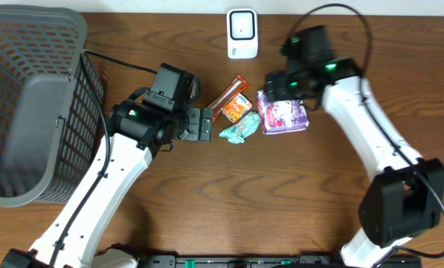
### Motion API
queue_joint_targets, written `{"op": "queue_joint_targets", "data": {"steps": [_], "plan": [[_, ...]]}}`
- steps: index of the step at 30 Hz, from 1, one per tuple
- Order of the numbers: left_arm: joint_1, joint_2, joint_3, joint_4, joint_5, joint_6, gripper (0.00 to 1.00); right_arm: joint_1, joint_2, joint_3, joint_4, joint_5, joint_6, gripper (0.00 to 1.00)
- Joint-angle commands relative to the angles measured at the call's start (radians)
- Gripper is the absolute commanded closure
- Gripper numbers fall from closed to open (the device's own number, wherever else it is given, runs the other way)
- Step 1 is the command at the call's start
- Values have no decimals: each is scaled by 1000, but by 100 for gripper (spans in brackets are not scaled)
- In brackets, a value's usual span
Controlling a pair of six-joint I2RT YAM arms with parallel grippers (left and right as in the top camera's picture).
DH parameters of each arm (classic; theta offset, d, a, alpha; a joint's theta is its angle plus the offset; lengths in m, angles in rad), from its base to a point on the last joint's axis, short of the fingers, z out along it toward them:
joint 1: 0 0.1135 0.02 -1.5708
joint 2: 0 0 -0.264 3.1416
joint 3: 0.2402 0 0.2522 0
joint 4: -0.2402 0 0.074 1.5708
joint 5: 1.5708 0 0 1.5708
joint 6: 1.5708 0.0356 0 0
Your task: Scan the item barcode
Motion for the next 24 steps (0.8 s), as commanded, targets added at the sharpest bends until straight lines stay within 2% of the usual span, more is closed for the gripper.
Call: {"op": "queue_joint_targets", "data": {"steps": [1,7,15,19,24], "plan": [[4,3,3,-4,8,2,2,85,42,1,16,300,76,18],[4,3,3,-4,8,2,2,203,155,1,30,577,75,18],[4,3,3,-4,8,2,2,257,288,1,60,632,82,23],[4,3,3,-4,8,2,2,257,311,1,55,709,130,32],[4,3,3,-4,8,2,2,230,314,-1,42,713,131,46]]}}
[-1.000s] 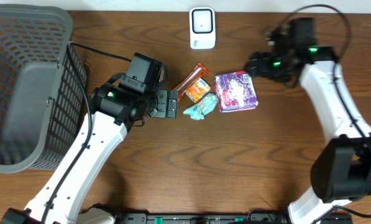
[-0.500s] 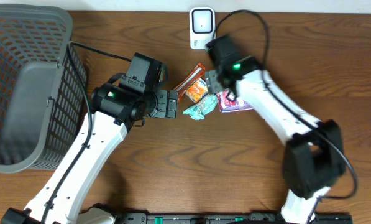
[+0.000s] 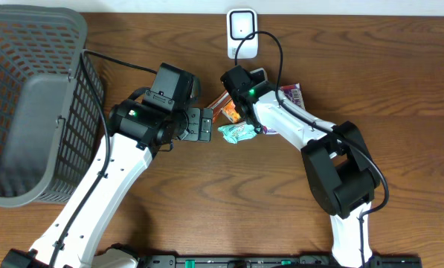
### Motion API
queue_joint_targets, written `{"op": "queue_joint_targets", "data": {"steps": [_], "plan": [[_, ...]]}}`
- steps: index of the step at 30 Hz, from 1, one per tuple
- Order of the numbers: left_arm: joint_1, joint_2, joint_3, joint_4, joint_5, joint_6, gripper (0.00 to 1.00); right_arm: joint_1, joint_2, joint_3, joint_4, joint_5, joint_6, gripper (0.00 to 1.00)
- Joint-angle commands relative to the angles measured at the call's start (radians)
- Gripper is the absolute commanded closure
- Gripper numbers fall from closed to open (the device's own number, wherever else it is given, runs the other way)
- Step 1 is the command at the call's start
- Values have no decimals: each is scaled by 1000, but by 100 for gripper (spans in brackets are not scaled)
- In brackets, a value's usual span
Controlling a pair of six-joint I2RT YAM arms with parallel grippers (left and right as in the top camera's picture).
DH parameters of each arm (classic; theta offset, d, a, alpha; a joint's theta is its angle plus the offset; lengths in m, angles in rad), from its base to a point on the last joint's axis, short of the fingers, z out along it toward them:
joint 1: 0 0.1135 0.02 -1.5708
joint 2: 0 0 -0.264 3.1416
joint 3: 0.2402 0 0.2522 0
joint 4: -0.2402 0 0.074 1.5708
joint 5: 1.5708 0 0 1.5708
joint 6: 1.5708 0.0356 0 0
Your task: Scan the item barcode
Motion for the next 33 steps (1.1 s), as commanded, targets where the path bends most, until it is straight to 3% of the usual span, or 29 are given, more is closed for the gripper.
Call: {"op": "queue_joint_targets", "data": {"steps": [1,7,8,10,11,12,19,24,29,33], "plan": [[4,3,3,-4,8,2,2,-29,6,-5,-9,41,24,47],[4,3,3,-4,8,2,2,-43,6,-36,-14,-31,24,49],[4,3,3,-4,8,2,2,-44,6,-39,-16,-43,24,55],[4,3,3,-4,8,2,2,-46,6,-38,-24,-71,24,77],[4,3,3,-4,8,2,2,-47,3,-27,-38,-103,24,97],[4,3,3,-4,8,2,2,-48,2,-14,-50,-116,25,99],[4,3,3,-4,8,2,2,-89,-50,267,-214,-240,14,99],[4,3,3,-4,8,2,2,-176,-60,467,-221,-608,-74,99],[4,3,3,-4,8,2,2,-267,-58,488,-50,-1014,-56,99],[4,3,3,-4,8,2,2,-321,-40,475,235,-1327,78,99]]}}
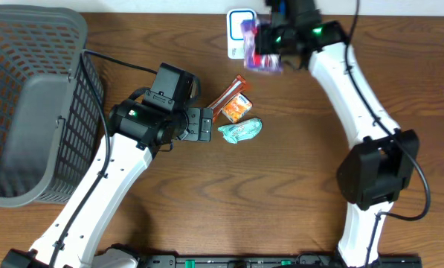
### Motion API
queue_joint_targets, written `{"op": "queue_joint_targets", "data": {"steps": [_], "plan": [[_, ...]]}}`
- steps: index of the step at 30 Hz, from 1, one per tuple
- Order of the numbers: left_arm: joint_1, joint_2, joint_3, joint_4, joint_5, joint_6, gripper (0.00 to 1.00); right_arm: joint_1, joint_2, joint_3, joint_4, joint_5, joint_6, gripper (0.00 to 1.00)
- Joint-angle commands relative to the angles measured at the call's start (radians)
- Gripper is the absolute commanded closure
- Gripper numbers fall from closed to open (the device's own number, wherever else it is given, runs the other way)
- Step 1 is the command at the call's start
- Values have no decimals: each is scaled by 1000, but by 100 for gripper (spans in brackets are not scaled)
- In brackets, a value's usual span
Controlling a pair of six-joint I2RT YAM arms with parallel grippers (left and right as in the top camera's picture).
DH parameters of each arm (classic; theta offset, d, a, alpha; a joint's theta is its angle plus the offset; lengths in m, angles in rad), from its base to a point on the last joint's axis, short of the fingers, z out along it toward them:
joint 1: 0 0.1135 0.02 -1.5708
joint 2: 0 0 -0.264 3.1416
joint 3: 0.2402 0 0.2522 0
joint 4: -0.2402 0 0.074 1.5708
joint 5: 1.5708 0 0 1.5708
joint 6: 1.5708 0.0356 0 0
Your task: Scan the item barcode
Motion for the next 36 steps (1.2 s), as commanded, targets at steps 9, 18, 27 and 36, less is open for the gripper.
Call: {"op": "queue_joint_targets", "data": {"steps": [9,18,27,36], "plan": [[4,3,3,-5,8,2,2,-31,137,10,638,-508,509,99],[4,3,3,-5,8,2,2,-63,300,10,975,-737,794,99],[4,3,3,-5,8,2,2,-159,192,10,640,-753,669,99],[4,3,3,-5,8,2,2,-217,75,10,-258,-275,140,99]]}}
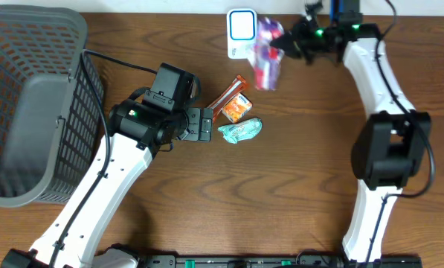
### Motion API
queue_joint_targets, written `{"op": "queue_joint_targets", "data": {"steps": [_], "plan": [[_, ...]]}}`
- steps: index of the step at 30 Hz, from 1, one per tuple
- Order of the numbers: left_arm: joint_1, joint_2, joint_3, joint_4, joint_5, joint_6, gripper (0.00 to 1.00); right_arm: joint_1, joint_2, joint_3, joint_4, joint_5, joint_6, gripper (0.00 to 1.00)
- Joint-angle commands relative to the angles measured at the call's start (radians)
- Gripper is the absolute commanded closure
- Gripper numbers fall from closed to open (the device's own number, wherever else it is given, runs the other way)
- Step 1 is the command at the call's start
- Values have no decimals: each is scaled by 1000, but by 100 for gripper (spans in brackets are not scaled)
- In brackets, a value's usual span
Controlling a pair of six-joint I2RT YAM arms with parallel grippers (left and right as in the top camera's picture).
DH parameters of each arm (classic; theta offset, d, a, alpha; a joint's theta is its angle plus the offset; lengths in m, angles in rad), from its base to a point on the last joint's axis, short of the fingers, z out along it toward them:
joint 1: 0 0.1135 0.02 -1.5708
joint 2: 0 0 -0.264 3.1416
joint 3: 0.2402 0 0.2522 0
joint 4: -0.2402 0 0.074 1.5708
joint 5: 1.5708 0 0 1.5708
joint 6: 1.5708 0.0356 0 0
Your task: Scan the item barcode
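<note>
A white scanner [242,33] stands at the table's far edge. Just to its right hangs a purple packet [266,53], lifted off the table and tilted, with my right gripper [280,43] shut on its upper right side. The packet's barcode cannot be made out. My left gripper [207,124] rests low at mid-table with its fingers apart and nothing between them, just left of the loose snacks.
An orange-brown snack bar [229,92], a small orange packet [238,109] and a teal packet [242,130] lie together in front of the scanner. A large grey mesh basket [28,104] fills the left side. A black cable runs from the basket side to the left arm.
The right arm has swung to the right, and the purple packet now hangs a little lower and right of the scanner instead of directly against it. The left arm has not moved.
The purple packet first lay on the table right of the snacks with my right gripper over it. Then the right arm reached low over the snacks beside it. Later the packet was held up at the scanner, and now it hangs just right of it.
</note>
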Motion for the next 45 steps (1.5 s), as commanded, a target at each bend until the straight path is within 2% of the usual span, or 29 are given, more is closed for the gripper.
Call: {"op": "queue_joint_targets", "data": {"steps": [1,5,11,18,19,24,28,33,38,45], "plan": [[4,3,3,-4,5,2,2,2,-49,9,-154,222,-284,99],[4,3,3,-4,5,2,2,9,-30,-10,-270,261,-368,99],[4,3,3,-3,5,2,2,19,-18,-69,-243,58,-453,99],[4,3,3,-3,5,2,2,-29,-18,-250,-206,45,-461,99],[4,3,3,-3,5,2,2,-41,-18,-267,-203,63,-472,95],[4,3,3,-3,5,2,2,-93,-20,-209,-320,306,-485,58],[4,3,3,-4,5,2,2,-109,-22,-55,-472,502,-510,47],[4,3,3,-4,5,2,2,-106,-22,78,-588,527,-621,2],[4,3,3,-4,5,2,2,-111,-19,39,-616,599,-661,1],[4,3,3,-4,5,2,2,-150,-19,-100,-511,630,-702,1]]}}
